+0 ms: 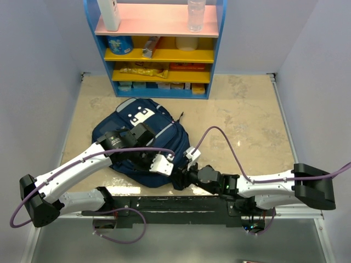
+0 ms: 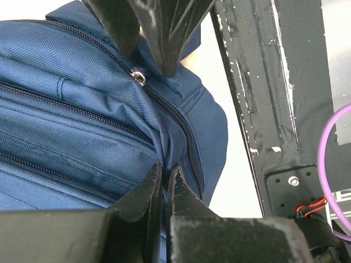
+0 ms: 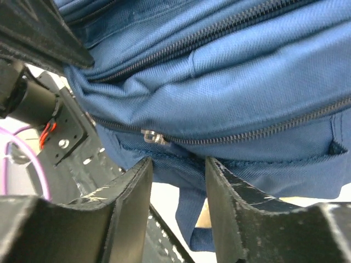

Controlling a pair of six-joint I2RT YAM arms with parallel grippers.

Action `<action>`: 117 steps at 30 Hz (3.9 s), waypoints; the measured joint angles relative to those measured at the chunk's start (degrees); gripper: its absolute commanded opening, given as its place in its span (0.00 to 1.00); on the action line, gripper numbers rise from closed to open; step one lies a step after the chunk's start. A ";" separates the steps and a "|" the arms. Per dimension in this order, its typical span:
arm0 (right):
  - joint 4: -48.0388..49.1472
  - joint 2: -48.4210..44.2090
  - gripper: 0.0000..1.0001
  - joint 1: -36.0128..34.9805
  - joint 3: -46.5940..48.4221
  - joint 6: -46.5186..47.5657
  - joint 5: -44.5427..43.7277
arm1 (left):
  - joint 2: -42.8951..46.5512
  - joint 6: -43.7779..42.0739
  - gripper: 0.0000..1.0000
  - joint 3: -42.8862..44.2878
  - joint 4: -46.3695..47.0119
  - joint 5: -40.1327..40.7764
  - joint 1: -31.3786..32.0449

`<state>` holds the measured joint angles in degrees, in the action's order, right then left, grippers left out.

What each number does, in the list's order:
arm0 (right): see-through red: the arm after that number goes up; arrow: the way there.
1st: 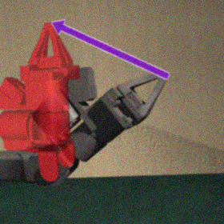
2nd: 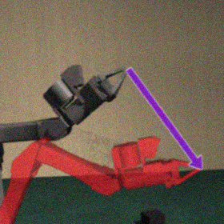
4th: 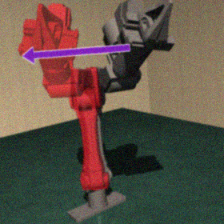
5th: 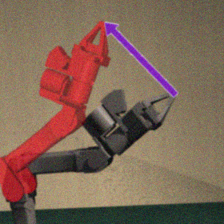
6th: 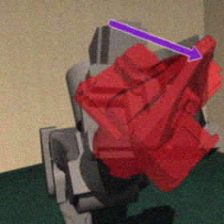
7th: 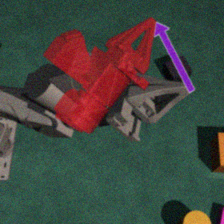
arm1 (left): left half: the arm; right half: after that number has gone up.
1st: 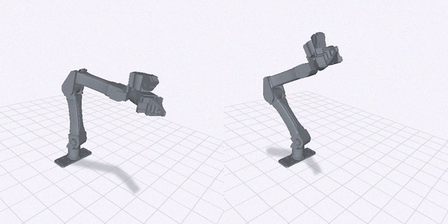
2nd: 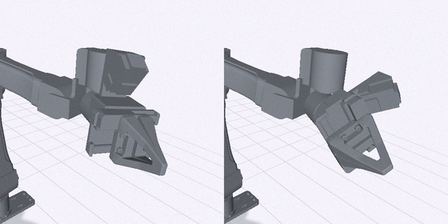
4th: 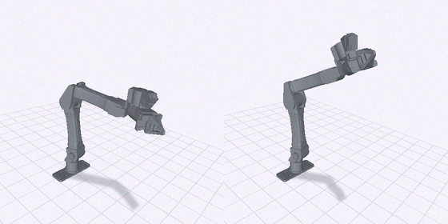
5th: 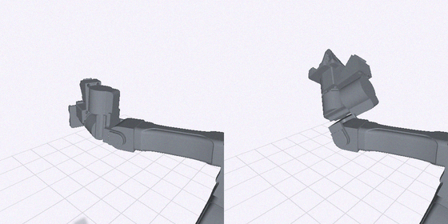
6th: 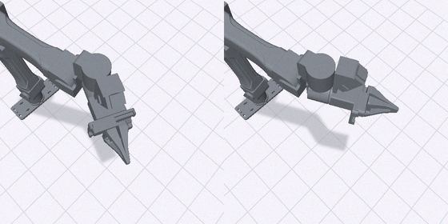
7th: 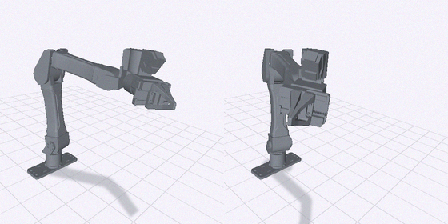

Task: Pack the student bag
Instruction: Zip the student bag at the center of the board.

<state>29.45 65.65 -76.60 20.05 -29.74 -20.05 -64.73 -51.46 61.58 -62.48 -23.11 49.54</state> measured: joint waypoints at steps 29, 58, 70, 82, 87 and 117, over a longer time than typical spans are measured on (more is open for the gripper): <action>-13.14 -7.74 0.00 -12.35 4.81 -3.56 -20.22 | 0.17 -0.09 0.01 -1.09 1.03 1.51 -0.13; -14.80 -1.53 0.63 -12.15 8.11 3.74 -18.36 | 1.01 -0.17 0.01 -1.97 1.57 1.49 -0.02; -11.85 4.68 0.32 -6.71 9.66 6.01 -15.72 | 1.01 -0.15 0.01 -1.97 1.53 1.44 -0.02; -14.29 0.87 0.00 -5.90 9.66 4.20 -11.45 | 1.22 -0.20 0.01 -1.99 1.77 1.55 -0.02; -20.74 -4.50 0.00 -5.68 9.49 1.27 -11.04 | 1.62 -0.66 0.01 -2.36 3.58 1.16 0.00; -41.90 -7.78 0.00 23.93 19.76 -1.86 -2.01 | 4.00 -20.00 0.02 -3.10 4.11 0.50 0.52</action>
<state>-12.45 57.87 -52.66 39.81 -31.59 -22.06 -60.73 -71.46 58.48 -58.37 -22.61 50.06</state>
